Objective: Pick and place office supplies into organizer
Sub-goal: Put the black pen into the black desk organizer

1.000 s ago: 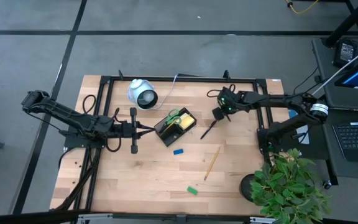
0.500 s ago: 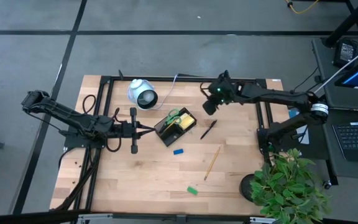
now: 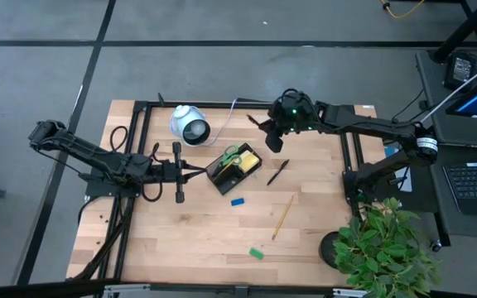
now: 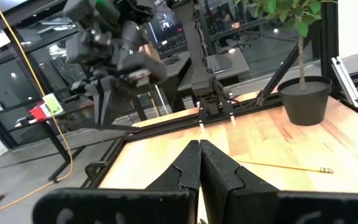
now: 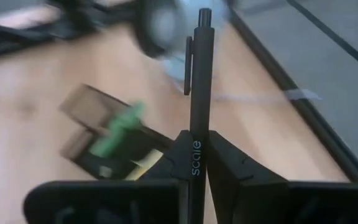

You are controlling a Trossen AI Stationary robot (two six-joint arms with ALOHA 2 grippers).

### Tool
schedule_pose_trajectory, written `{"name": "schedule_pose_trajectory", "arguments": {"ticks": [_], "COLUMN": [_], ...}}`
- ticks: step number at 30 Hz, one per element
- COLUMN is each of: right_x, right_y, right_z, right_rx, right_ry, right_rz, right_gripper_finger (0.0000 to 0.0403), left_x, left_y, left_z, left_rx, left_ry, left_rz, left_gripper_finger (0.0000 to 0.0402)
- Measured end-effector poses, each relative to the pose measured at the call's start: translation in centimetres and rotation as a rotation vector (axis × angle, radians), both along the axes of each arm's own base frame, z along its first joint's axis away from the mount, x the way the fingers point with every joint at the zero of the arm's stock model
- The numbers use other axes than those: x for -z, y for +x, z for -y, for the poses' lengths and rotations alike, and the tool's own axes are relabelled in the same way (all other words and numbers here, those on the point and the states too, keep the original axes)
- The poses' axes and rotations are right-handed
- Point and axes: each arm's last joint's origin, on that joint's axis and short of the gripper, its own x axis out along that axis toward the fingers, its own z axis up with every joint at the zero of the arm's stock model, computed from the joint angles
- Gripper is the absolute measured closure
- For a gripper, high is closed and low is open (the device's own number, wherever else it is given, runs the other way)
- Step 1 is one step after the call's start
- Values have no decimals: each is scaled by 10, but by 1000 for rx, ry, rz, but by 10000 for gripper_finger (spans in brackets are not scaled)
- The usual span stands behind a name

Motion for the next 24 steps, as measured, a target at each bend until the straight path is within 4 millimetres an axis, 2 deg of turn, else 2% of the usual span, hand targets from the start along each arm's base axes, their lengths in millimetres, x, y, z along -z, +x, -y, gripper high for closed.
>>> {"name": "schedule_pose_trajectory", "arguments": {"ticks": [8,12,16,19,24], "right_x": [-13,-9,0,7,12], "right_y": [15,21,23,23,22], "right_z": [-26,-43,-58,-66,-74], "right_rx": [-295,-454,-637,-707,-749], "right_ry": [1,-9,-3,-12,-16], "right_rz": [191,291,415,482,519], "right_gripper_finger": [374,374,374,374,374], "left_x": [0,-4,-12,-15,-10], "left_y": [-1,-4,-6,-5,1], "left_z": [-1,-4,-2,-2,-7], "left_rx": [-40,-96,0,56,46], "left_ry": [3,9,-24,-43,-120], "left_rz": [1,21,91,127,108], "left_gripper_finger": [400,400,398,384,341]}}
